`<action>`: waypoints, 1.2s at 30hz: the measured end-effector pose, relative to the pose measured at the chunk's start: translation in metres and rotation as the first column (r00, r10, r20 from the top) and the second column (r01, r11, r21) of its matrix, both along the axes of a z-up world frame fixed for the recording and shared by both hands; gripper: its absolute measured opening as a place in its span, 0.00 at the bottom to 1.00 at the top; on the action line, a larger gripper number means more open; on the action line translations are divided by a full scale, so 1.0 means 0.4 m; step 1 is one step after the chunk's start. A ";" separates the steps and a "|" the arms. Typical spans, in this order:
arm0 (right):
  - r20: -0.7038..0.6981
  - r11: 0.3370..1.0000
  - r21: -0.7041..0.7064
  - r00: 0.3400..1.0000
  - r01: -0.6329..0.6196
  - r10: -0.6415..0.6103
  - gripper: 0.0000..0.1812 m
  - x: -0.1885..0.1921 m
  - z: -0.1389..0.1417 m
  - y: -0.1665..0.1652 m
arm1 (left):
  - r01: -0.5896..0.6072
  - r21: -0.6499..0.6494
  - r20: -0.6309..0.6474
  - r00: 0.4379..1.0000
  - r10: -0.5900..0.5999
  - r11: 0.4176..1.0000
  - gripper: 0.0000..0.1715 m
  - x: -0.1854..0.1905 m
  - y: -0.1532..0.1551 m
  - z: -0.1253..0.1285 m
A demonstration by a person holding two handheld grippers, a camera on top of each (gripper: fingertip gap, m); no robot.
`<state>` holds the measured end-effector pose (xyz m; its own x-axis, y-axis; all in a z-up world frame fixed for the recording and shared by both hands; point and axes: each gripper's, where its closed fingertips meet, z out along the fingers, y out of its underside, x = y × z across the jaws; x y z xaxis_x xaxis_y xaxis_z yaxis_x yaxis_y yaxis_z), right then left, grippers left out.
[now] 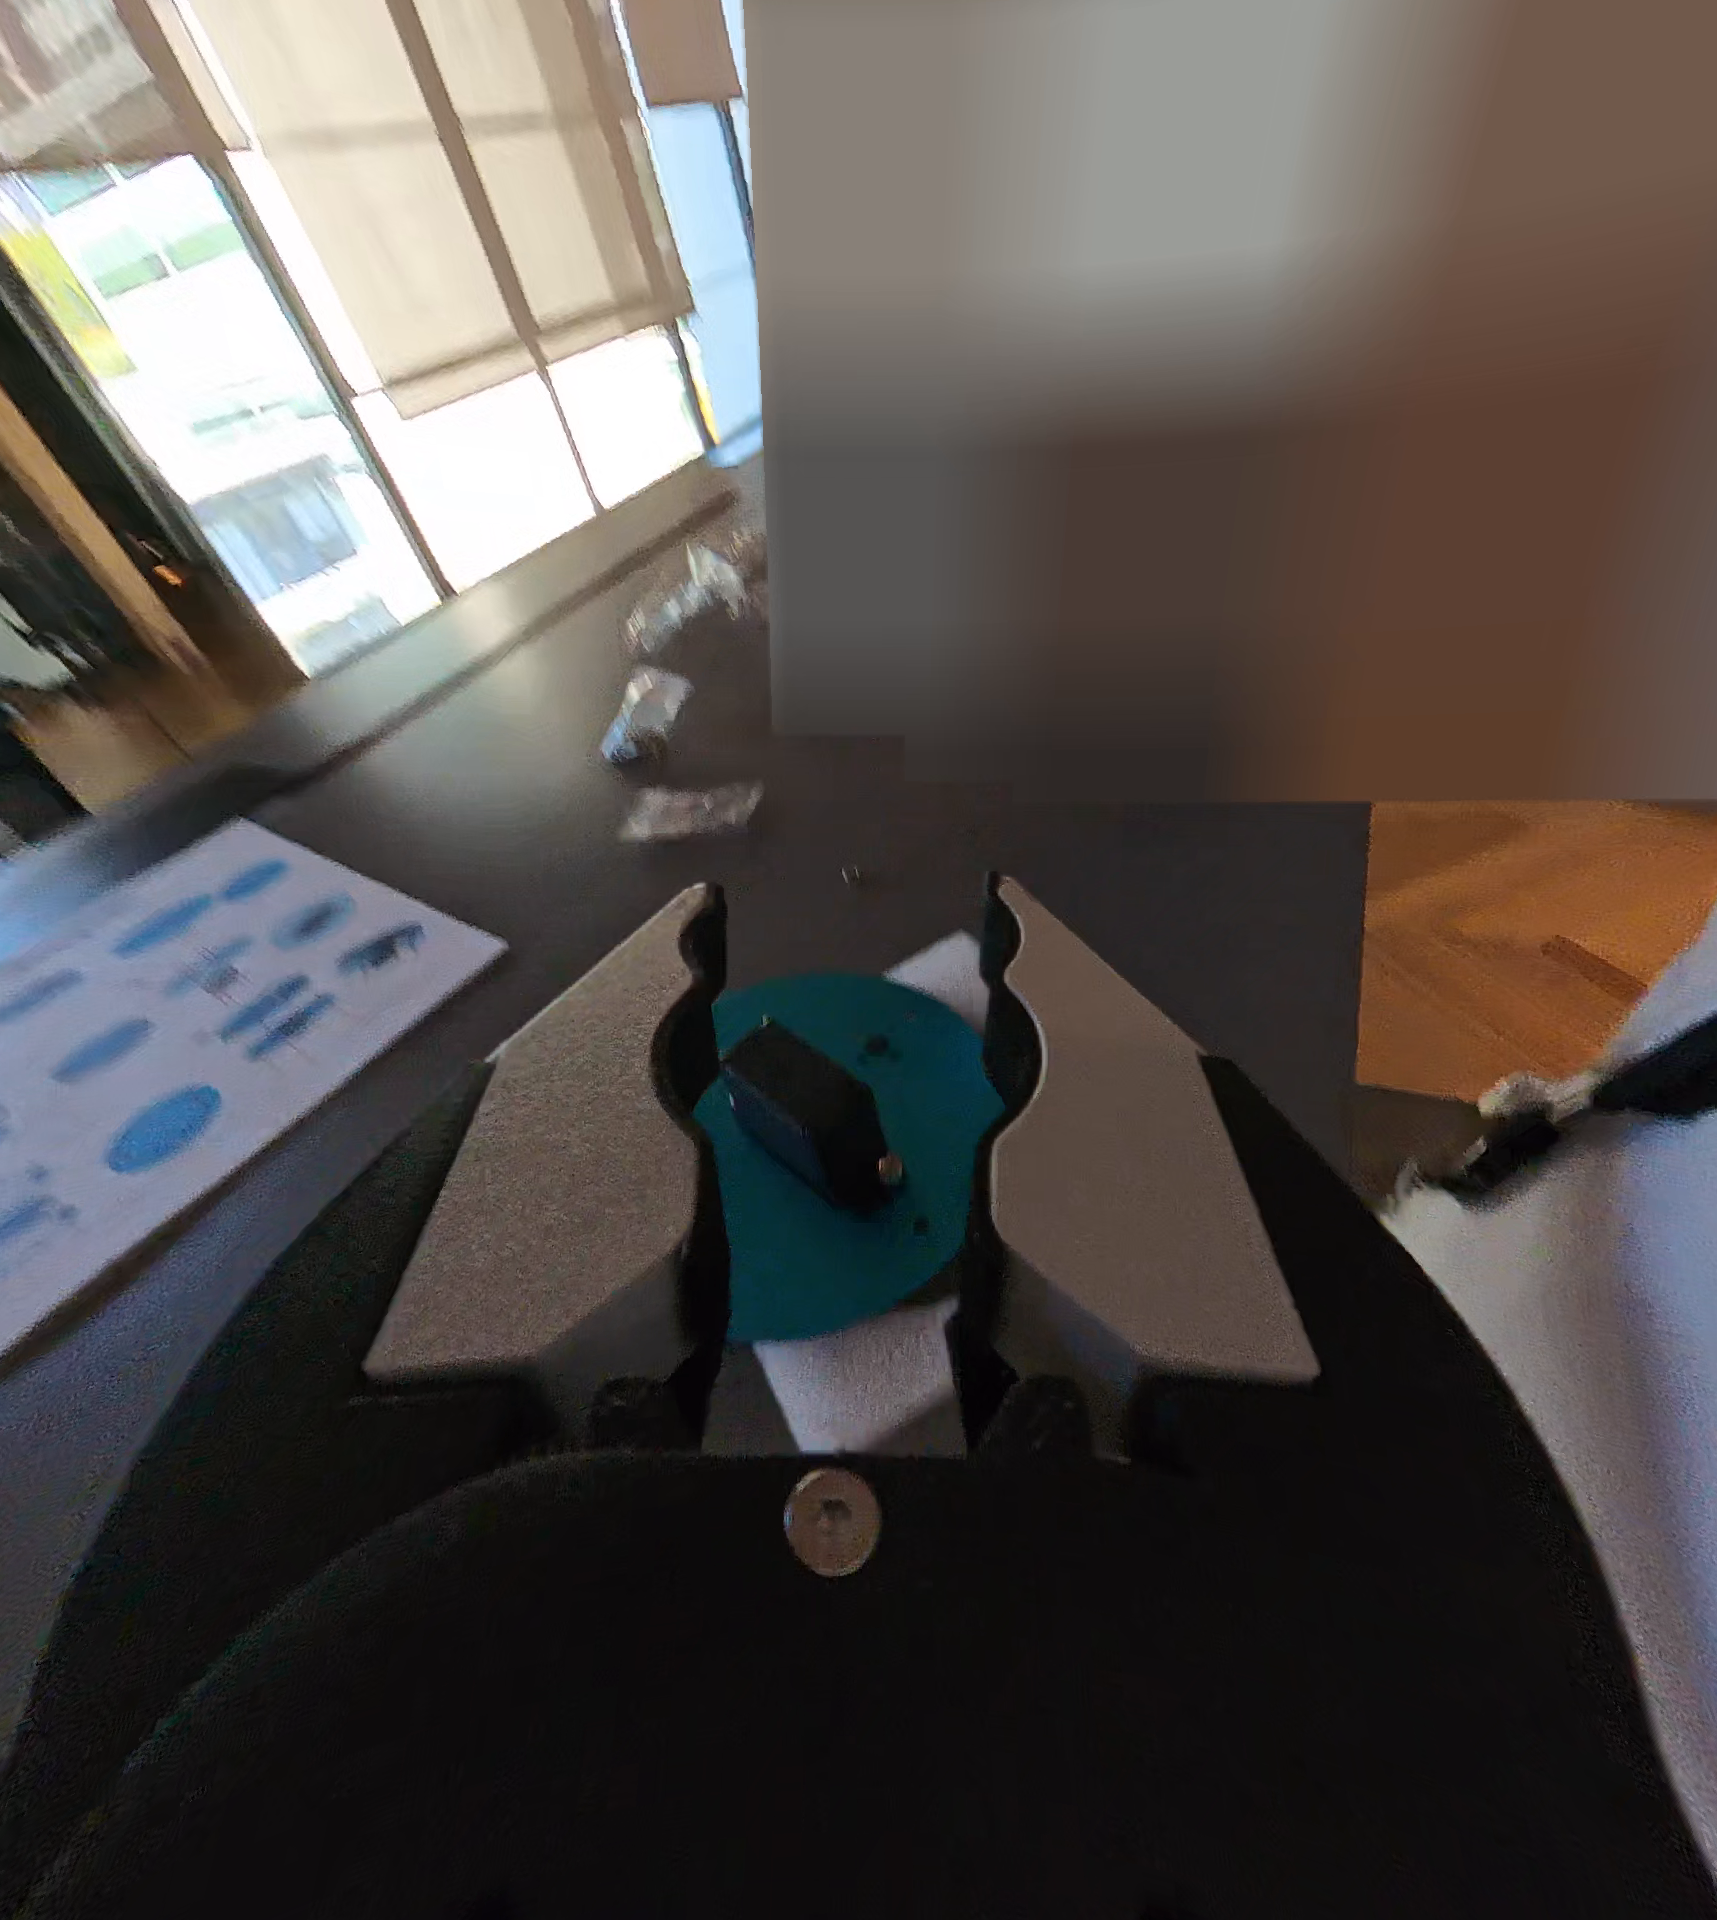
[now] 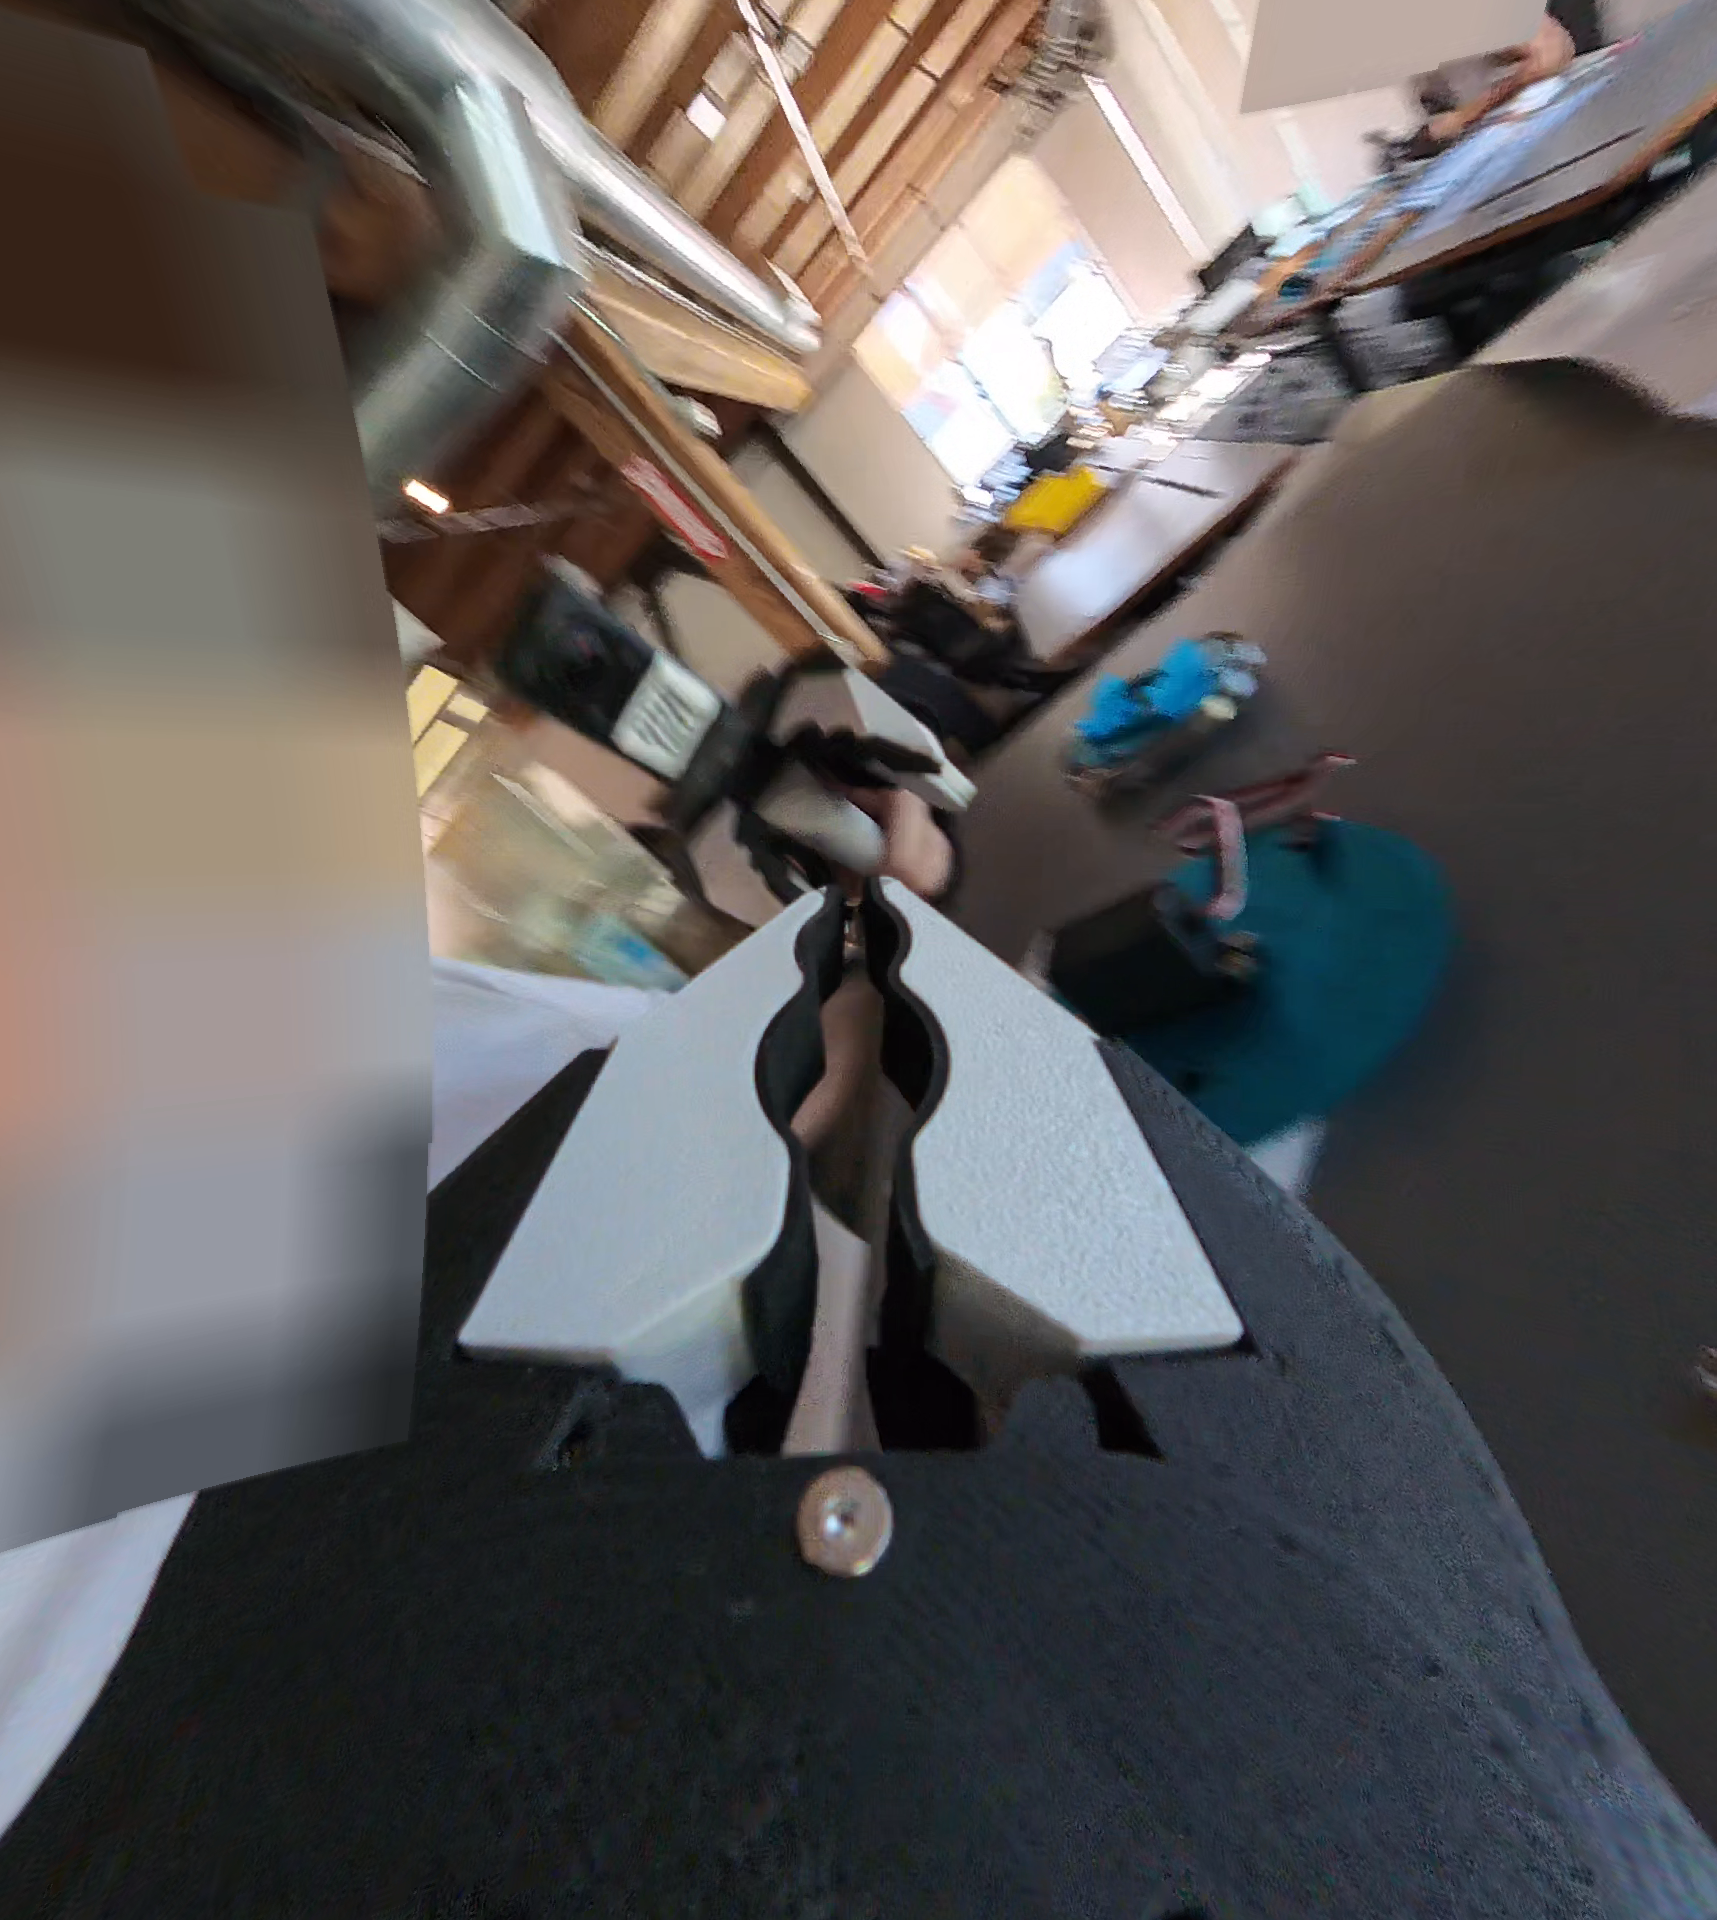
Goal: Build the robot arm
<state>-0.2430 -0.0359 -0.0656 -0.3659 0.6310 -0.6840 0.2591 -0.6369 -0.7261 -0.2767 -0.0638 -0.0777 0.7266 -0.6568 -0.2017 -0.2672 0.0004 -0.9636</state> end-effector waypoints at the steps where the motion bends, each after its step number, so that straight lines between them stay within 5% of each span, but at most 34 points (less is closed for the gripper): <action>1: 0.043 0.994 0.098 0.998 0.042 -0.046 0.01 0.006 -0.031 0.014 | 0.016 -0.076 -0.025 1.000 -0.018 0.997 0.30 -0.015 0.008 -0.030; 4: 0.128 0.951 0.285 0.978 0.123 -0.165 0.01 0.021 -0.098 0.053 | -0.065 -0.304 -0.080 0.996 0.043 0.950 0.25 -0.071 0.054 -0.112; 9: 0.123 0.921 0.335 0.959 0.201 -0.254 0.01 0.032 -0.125 0.073 | -0.204 -0.529 0.015 0.968 0.249 0.824 0.27 -0.062 0.086 -0.144; 13: 0.095 0.894 0.375 0.949 0.245 -0.300 0.01 0.028 -0.127 0.065 | -0.400 -0.503 -0.195 0.916 0.351 0.766 0.28 -0.040 0.093 -0.179; 21: 0.214 0.870 0.475 0.942 0.131 -0.259 0.01 0.010 -0.178 0.032 | -0.559 -0.445 -0.448 0.816 0.366 0.700 0.16 -0.055 0.090 -0.222; 31: 0.327 0.851 0.525 0.923 0.003 -0.205 0.02 0.000 -0.226 0.011 | -0.466 -0.527 -0.270 0.884 0.380 0.711 0.13 -0.070 0.108 -0.174; 36: 0.314 0.855 0.519 0.932 -0.011 -0.179 0.02 0.001 -0.221 0.003 | -0.295 -0.610 -0.035 0.937 0.347 0.736 0.13 -0.072 0.123 -0.124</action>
